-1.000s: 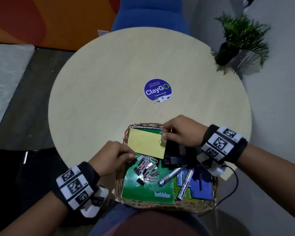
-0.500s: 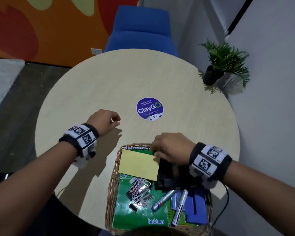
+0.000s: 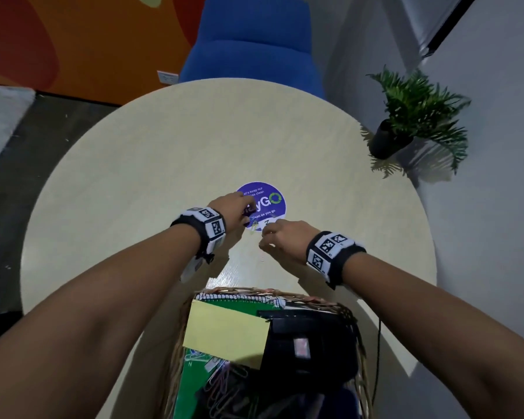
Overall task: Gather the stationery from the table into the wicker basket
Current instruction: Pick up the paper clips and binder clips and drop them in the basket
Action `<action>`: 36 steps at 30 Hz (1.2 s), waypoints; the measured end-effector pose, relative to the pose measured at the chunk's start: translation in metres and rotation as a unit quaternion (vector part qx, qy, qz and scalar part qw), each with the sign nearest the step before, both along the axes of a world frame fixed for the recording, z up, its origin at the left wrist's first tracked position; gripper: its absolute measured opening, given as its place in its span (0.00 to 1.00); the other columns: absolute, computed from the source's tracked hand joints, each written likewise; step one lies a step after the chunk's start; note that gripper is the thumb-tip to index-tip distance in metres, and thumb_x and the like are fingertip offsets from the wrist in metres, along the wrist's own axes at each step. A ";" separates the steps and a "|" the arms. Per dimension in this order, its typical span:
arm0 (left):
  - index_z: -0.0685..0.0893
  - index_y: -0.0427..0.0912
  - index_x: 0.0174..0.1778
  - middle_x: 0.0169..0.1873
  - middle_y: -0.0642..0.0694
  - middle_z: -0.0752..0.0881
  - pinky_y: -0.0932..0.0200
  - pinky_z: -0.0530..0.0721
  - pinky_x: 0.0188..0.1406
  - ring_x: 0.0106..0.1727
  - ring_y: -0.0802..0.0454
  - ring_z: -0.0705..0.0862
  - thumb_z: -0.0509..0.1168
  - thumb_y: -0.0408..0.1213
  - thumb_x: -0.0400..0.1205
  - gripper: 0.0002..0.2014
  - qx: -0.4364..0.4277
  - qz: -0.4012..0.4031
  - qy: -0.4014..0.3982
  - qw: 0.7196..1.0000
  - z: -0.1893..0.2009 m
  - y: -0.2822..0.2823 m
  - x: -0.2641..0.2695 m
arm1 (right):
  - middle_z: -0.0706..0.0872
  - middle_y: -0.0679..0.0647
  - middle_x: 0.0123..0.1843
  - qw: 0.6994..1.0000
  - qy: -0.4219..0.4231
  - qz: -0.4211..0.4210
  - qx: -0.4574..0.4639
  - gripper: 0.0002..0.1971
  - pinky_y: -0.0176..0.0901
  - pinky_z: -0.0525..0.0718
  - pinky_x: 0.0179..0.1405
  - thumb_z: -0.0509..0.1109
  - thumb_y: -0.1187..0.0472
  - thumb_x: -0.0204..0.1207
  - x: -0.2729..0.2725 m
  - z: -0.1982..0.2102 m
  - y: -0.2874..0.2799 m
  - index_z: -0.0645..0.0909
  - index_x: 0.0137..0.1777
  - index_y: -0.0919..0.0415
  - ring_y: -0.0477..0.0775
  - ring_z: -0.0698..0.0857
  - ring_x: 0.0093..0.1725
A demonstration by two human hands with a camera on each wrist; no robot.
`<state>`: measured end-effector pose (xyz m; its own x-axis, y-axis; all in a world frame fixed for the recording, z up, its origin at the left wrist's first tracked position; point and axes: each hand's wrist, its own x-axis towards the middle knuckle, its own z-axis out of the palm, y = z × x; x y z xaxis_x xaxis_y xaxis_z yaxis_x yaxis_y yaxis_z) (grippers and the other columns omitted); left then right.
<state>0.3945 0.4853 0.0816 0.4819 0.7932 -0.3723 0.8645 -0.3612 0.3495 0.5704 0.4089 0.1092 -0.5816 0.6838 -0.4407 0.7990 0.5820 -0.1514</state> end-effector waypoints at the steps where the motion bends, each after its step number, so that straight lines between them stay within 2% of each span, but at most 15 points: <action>1: 0.80 0.46 0.60 0.60 0.42 0.80 0.48 0.81 0.57 0.59 0.40 0.81 0.68 0.37 0.78 0.15 -0.002 0.003 0.001 1.000 -0.001 0.002 0.004 | 0.80 0.54 0.61 1.000 0.013 -0.011 0.004 0.12 0.53 0.84 0.48 0.60 0.58 0.82 0.000 -0.005 0.002 0.81 0.60 0.53 0.60 0.78 0.62; 3: 0.82 0.44 0.54 0.56 0.43 0.82 0.50 0.80 0.54 0.56 0.41 0.82 0.68 0.33 0.76 0.11 -0.004 0.007 0.005 1.000 -0.003 0.006 0.009 | 0.80 0.53 0.57 0.999 0.038 -0.038 0.011 0.09 0.52 0.84 0.46 0.62 0.57 0.80 -0.002 -0.012 0.005 0.81 0.57 0.53 0.60 0.80 0.58; 5: 0.82 0.44 0.41 0.49 0.43 0.85 0.54 0.80 0.49 0.51 0.42 0.84 0.68 0.29 0.74 0.05 -0.005 0.011 0.018 1.000 -0.006 0.008 0.011 | 0.80 0.54 0.56 0.998 0.048 -0.048 -0.004 0.09 0.49 0.82 0.45 0.65 0.60 0.78 -0.004 -0.015 0.006 0.81 0.56 0.54 0.60 0.80 0.56; 7: 0.76 0.47 0.28 0.43 0.43 0.87 0.58 0.78 0.43 0.47 0.43 0.85 0.67 0.28 0.74 0.12 -0.022 0.020 0.040 0.999 -0.008 0.011 0.014 | 0.79 0.55 0.56 0.997 0.036 -0.059 -0.030 0.09 0.50 0.82 0.46 0.67 0.63 0.76 -0.007 -0.014 0.006 0.81 0.55 0.56 0.59 0.79 0.55; 8: 0.76 0.48 0.27 0.44 0.43 0.88 0.58 0.77 0.42 0.46 0.43 0.85 0.67 0.28 0.74 0.14 -0.031 0.019 0.051 0.998 -0.006 0.012 0.015 | 0.79 0.56 0.56 0.997 0.031 -0.067 -0.038 0.08 0.50 0.82 0.46 0.67 0.63 0.75 -0.008 -0.014 0.006 0.81 0.54 0.57 0.59 0.79 0.54; 11: 0.86 0.40 0.42 0.51 0.37 0.87 0.54 0.81 0.48 0.51 0.38 0.85 0.67 0.30 0.75 0.04 -0.036 0.003 0.085 0.996 -0.002 0.009 0.013 | 0.81 0.55 0.49 0.993 0.026 -0.113 -0.037 0.06 0.48 0.81 0.41 0.63 0.60 0.78 -0.010 -0.016 0.004 0.80 0.46 0.59 0.59 0.82 0.46; 13: 0.86 0.38 0.48 0.51 0.36 0.86 0.54 0.81 0.48 0.52 0.36 0.85 0.65 0.33 0.77 0.07 -0.036 -0.007 0.097 0.995 0.000 0.003 0.007 | 0.84 0.57 0.45 0.990 0.018 -0.137 -0.036 0.10 0.48 0.81 0.39 0.59 0.57 0.80 -0.008 -0.014 0.000 0.79 0.44 0.60 0.60 0.83 0.42; 16: 0.82 0.39 0.45 0.45 0.37 0.86 0.56 0.79 0.44 0.46 0.37 0.84 0.63 0.37 0.78 0.06 -0.038 0.032 0.051 0.997 0.020 -0.009 -0.012 | 0.85 0.57 0.40 0.982 0.026 -0.179 -0.052 0.10 0.42 0.75 0.32 0.60 0.59 0.78 -0.001 -0.004 0.000 0.80 0.41 0.60 0.59 0.82 0.39; 17: 0.81 0.38 0.45 0.43 0.39 0.86 0.56 0.79 0.44 0.44 0.38 0.84 0.63 0.38 0.79 0.07 -0.032 0.053 0.019 0.998 0.030 -0.014 -0.020 | 0.86 0.55 0.39 0.978 0.043 -0.198 -0.055 0.08 0.42 0.76 0.32 0.61 0.60 0.76 0.001 0.001 0.001 0.81 0.40 0.59 0.58 0.82 0.39; 21: 0.83 0.42 0.53 0.36 0.49 0.86 0.59 0.78 0.42 0.38 0.48 0.83 0.66 0.35 0.80 0.07 0.002 0.082 -0.116 0.990 0.073 -0.059 -0.053 | 0.88 0.52 0.38 0.966 0.120 -0.218 -0.063 0.05 0.47 0.83 0.43 0.67 0.64 0.71 0.008 0.023 0.000 0.81 0.37 0.54 0.56 0.83 0.40; 23: 0.85 0.45 0.48 0.32 0.52 0.87 0.62 0.80 0.40 0.34 0.54 0.84 0.68 0.36 0.80 0.04 -0.019 0.090 -0.181 0.979 0.091 -0.098 -0.066 | 0.89 0.53 0.39 0.964 0.148 -0.214 -0.062 0.06 0.47 0.83 0.46 0.69 0.65 0.72 0.009 0.036 -0.007 0.83 0.41 0.53 0.56 0.84 0.41; 25: 0.86 0.49 0.43 0.33 0.54 0.89 0.68 0.79 0.37 0.36 0.58 0.86 0.69 0.36 0.79 0.03 -0.053 0.098 -0.216 0.970 0.101 -0.139 -0.076 | 0.90 0.55 0.43 0.959 0.177 -0.217 -0.051 0.05 0.48 0.83 0.51 0.70 0.64 0.73 0.008 0.047 -0.015 0.85 0.47 0.56 0.56 0.85 0.43; 29: 0.87 0.53 0.44 0.38 0.62 0.90 0.65 0.84 0.45 0.42 0.67 0.87 0.68 0.43 0.77 0.04 -0.103 0.078 -0.237 0.963 0.099 -0.213 -0.091 | 0.90 0.53 0.41 0.954 0.221 -0.199 -0.039 0.06 0.49 0.84 0.51 0.71 0.65 0.75 -0.006 0.073 -0.040 0.87 0.48 0.58 0.52 0.82 0.39; 32: 0.83 0.61 0.49 0.39 0.69 0.86 0.60 0.84 0.49 0.45 0.71 0.84 0.62 0.53 0.77 0.08 -0.120 0.021 -0.202 0.972 0.090 -0.252 -0.101 | 0.91 0.52 0.41 0.950 0.245 -0.182 -0.059 0.07 0.48 0.84 0.49 0.70 0.66 0.75 -0.020 0.096 -0.072 0.88 0.48 0.58 0.51 0.85 0.39; 36: 0.85 0.62 0.50 0.43 0.68 0.88 0.61 0.85 0.49 0.46 0.71 0.85 0.57 0.59 0.76 0.15 -0.087 0.045 -0.192 0.976 0.096 -0.236 -0.115 | 0.91 0.50 0.47 0.953 0.262 -0.118 -0.096 0.09 0.42 0.82 0.51 0.66 0.62 0.76 -0.040 0.119 -0.125 0.87 0.50 0.55 0.51 0.87 0.47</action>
<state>0.2799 0.2491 0.1778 0.5433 0.7802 -0.3101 0.6827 -0.1956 0.7040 0.5303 0.2843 0.2279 -0.5956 0.7596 -0.2613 0.6896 0.3167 -0.6513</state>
